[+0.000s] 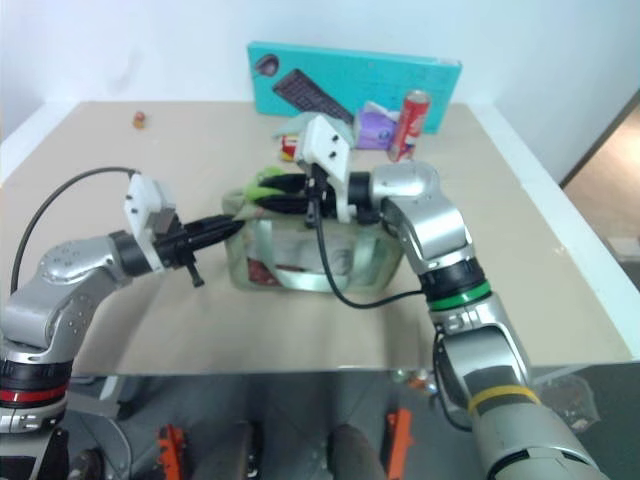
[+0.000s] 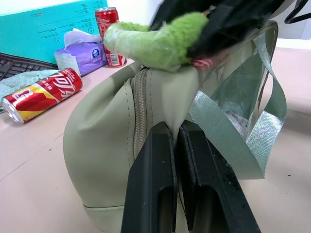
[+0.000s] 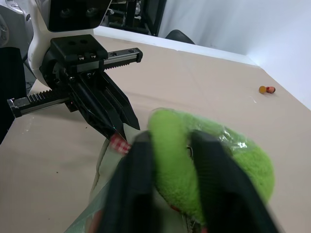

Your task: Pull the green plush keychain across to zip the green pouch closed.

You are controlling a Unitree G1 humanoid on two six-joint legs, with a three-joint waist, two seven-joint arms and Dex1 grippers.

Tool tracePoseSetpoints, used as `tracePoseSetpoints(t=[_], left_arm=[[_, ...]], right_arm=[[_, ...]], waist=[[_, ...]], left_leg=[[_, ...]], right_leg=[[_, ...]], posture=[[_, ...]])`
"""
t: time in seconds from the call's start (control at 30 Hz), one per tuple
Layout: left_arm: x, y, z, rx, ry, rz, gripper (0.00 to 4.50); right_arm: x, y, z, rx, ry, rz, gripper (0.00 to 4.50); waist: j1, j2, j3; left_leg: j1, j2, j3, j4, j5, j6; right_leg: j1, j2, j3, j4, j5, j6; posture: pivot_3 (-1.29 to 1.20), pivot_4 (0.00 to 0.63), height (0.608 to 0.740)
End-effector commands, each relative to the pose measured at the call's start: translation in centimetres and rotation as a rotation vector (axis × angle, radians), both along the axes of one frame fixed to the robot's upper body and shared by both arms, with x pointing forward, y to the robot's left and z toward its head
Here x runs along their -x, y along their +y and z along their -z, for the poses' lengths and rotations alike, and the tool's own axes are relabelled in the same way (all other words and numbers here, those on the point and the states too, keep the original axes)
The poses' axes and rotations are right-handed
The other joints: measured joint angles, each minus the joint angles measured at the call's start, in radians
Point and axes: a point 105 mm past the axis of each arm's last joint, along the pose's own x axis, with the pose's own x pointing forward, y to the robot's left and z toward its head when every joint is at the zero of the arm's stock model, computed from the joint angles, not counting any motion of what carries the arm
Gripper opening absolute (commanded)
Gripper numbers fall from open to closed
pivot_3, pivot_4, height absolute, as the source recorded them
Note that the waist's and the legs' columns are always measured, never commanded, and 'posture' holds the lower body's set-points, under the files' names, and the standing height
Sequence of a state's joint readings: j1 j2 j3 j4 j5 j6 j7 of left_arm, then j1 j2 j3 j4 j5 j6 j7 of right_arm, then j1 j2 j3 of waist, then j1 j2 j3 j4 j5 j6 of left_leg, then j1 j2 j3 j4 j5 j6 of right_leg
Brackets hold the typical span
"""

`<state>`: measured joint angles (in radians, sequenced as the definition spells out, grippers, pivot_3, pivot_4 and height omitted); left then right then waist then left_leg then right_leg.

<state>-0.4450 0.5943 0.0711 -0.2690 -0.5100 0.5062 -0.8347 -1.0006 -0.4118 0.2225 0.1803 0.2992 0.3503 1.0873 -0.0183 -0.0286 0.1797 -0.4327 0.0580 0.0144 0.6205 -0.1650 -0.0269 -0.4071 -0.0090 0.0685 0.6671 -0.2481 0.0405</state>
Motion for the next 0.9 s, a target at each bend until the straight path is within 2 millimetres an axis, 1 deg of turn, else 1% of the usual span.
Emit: tracePoseSetpoints(t=[0.03, 0.17, 0.37, 0.43, 0.5, 0.67, 0.73, 0.8, 0.9], left_arm=[[0.4, -1.1, 0.3, -0.026, 0.001, 0.047, 0.00], [0.2, -1.0, 0.4, -0.019, 0.011, 0.037, 0.00], [-0.4, -0.9, 0.2, 0.010, 0.019, -0.008, 0.00], [-0.8, -0.9, -0.1, 0.018, 0.015, -0.029, 0.00], [-1.0, -1.0, -0.2, 0.021, 0.015, -0.039, 0.00], [-1.2, -0.9, -0.3, 0.027, 0.020, -0.058, 0.00], [-1.5, -1.0, -0.8, 0.073, 0.029, -0.074, 0.00], [-1.8, -1.1, -1.1, 0.104, 0.040, -0.084, 0.00], [-2.0, -1.1, -0.9, 0.093, 0.046, -0.093, 0.00]], right_arm=[[0.6, -0.3, -1.8, -0.055, -0.052, -0.010, 0.05], [1.1, -0.7, -2.4, -0.086, -0.076, -0.016, 0.05], [1.6, -1.9, -4.7, -0.202, -0.142, 0.015, 0.05], [1.9, -3.2, -6.1, -0.261, -0.190, 0.051, 0.05], [2.0, -4.6, -6.8, -0.286, -0.230, 0.096, 0.05], [2.1, -6.7, -6.7, -0.272, -0.259, 0.174, 0.05], [2.2, -7.5, -6.5, -0.260, -0.262, 0.199, 0.05], [2.3, -7.9, -6.5, -0.253, -0.262, 0.209, 0.05], [2.3, -8.2, -6.4, -0.245, -0.266, 0.222, 0.05]], waist=[[0.000, 0.000, 0.000], [0.000, 0.000, 0.000], [0.000, 0.000, 0.000], [0.002, 0.000, 0.000], [0.002, 0.000, 0.000], [-0.003, 0.000, 0.000], [-0.003, 0.000, 0.000], [-0.002, 0.000, 0.000], [-0.003, 0.000, 0.000]], left_leg=[[0.000, 0.000, 0.000, 0.000, 0.000, 0.000], [0.000, 0.000, 0.000, 0.000, 0.000, 0.000], [0.000, 0.000, 0.000, 0.000, 0.000, 0.000], [0.000, 0.000, 0.000, 0.000, 0.000, 0.000], [0.000, 0.000, 0.000, 0.000, 0.000, 0.000], [-0.001, 0.000, 0.000, -0.001, 0.000, 0.000], [-0.001, 0.000, 0.000, -0.001, 0.000, 0.000], [-0.001, 0.000, 0.000, -0.002, 0.000, 0.000], [-0.001, 0.000, 0.000, -0.001, 0.000, 0.000]], right_leg=[[0.000, 0.000, 0.000, 0.000, 0.000, 0.000], [0.000, 0.000, 0.000, 0.000, 0.000, 0.000], [0.000, 0.000, 0.000, 0.000, 0.000, 0.000], [0.000, 0.000, 0.000, 0.000, 0.000, 0.000], [0.000, 0.000, 0.000, 0.000, 0.000, 0.000], [-0.001, 0.000, 0.000, -0.001, 0.000, 0.000], [-0.001, 0.001, 0.000, -0.001, 0.000, -0.001], [-0.001, 0.001, 0.000, 0.000, 0.000, -0.001], [-0.001, 0.001, 0.000, -0.001, 0.000, 0.000]], posture=[[0.00, 0.150, 0.740], [0.00, 0.150, 0.740], [0.00, 0.150, 0.740], [0.00, 0.150, 0.740], [0.00, 0.150, 0.740], [0.00, 0.150, 0.740], [0.00, 0.150, 0.740], [0.00, 0.150, 0.740], [0.00, 0.150, 0.740]])
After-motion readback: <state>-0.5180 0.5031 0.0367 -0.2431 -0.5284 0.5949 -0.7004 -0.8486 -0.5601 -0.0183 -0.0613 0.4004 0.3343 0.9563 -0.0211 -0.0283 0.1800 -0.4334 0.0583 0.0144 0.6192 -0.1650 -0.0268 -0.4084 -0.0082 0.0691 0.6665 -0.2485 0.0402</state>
